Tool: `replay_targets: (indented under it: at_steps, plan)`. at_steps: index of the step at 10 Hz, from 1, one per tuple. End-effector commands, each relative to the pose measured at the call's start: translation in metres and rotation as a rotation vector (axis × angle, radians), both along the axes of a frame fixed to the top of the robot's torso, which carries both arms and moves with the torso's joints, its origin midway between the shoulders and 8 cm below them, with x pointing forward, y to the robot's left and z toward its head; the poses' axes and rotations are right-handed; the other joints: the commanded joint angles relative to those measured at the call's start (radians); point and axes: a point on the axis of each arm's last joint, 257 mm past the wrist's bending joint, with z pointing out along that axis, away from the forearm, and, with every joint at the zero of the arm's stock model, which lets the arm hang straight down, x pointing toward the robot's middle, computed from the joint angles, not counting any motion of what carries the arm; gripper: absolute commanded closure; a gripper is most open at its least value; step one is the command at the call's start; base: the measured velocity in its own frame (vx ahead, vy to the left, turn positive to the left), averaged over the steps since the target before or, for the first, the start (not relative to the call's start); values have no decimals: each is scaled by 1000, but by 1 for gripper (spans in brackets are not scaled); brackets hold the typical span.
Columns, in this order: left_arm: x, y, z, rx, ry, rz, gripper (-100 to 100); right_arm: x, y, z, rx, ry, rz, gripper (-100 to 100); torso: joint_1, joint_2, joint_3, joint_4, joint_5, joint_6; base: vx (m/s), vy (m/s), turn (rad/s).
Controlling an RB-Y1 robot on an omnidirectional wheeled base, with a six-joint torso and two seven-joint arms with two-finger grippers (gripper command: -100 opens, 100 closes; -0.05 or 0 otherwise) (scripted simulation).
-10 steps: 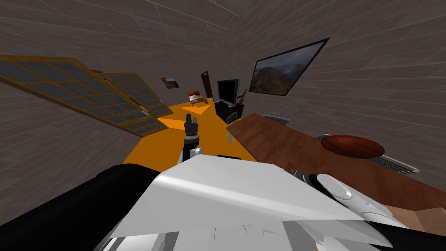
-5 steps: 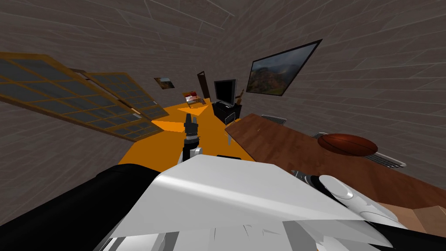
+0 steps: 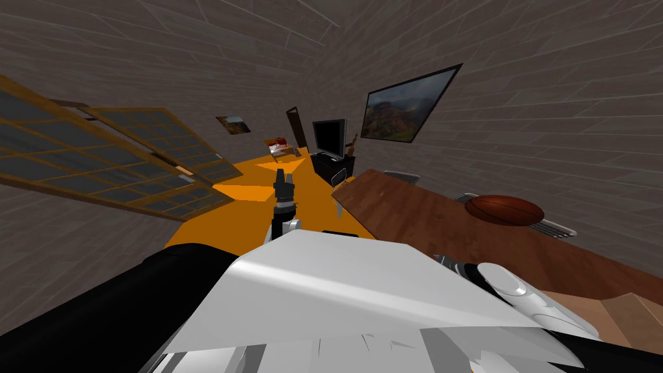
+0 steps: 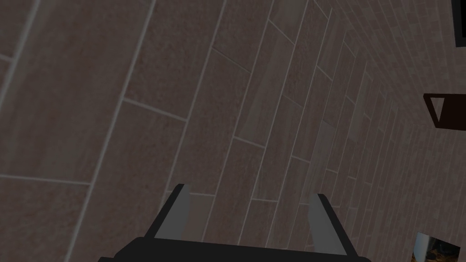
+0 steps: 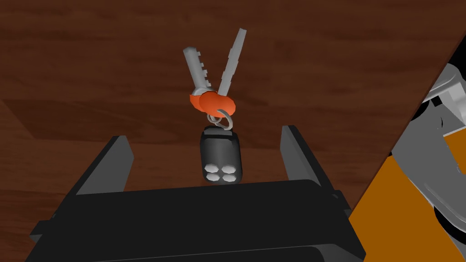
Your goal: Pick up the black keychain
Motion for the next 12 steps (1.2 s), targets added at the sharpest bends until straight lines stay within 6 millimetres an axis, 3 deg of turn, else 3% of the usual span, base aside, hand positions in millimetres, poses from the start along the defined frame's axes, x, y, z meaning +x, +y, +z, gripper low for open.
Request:
replay_targets:
  at_steps: [1, 12]
  plan:
    - [0, 0, 0, 0, 0, 0, 0, -3, 0, -2, -1, 2, 29, -100, 0, 0, 0, 0, 0, 0, 73, 27, -94]
    - [0, 0, 0, 0, 0, 0, 0, -17, 3, -15, 17, 0, 120, -100, -2, 3, 1, -1, -4, 1, 65, 19, -83]
